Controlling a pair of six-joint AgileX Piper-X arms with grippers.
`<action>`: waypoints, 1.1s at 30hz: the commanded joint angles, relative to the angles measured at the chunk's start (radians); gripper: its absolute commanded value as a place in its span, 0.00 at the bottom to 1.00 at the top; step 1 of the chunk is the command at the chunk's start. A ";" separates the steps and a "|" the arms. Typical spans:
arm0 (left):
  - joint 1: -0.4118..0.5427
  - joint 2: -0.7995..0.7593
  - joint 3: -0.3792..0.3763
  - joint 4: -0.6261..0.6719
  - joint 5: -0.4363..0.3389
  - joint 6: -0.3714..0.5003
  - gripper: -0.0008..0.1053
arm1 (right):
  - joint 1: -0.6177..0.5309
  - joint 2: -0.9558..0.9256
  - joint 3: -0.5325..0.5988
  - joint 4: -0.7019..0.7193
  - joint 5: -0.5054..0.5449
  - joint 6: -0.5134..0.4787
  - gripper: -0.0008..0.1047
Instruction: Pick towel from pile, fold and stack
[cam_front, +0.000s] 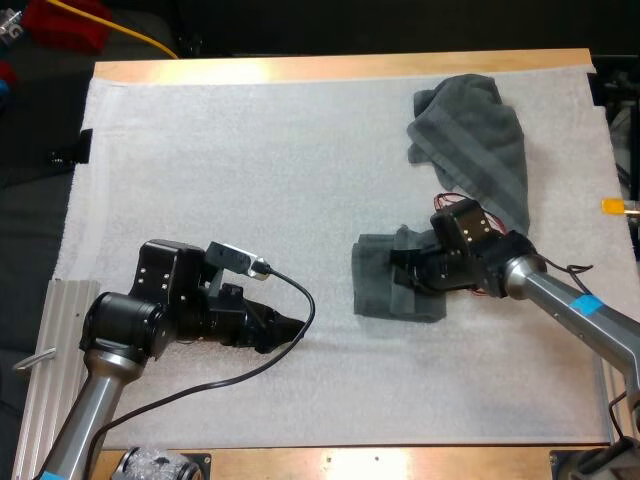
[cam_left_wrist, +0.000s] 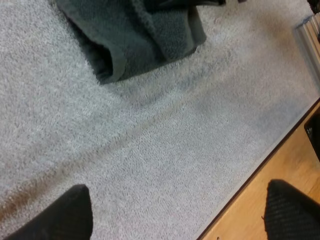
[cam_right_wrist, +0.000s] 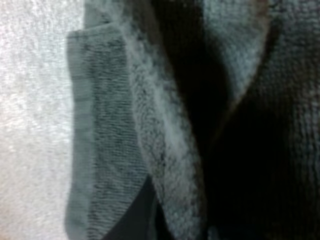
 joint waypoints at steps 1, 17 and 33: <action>0.001 -0.005 -0.002 -0.009 0.012 0.006 0.66 | 0.001 0.005 -0.008 -0.002 -0.020 0.001 0.08; 0.001 -0.005 -0.002 -0.020 0.012 0.006 0.66 | 0.002 -0.012 -0.008 -0.085 -0.255 -0.011 0.60; 0.001 -0.005 -0.002 -0.032 0.012 0.006 0.66 | 0.106 0.003 -0.008 -0.115 -0.211 0.004 0.60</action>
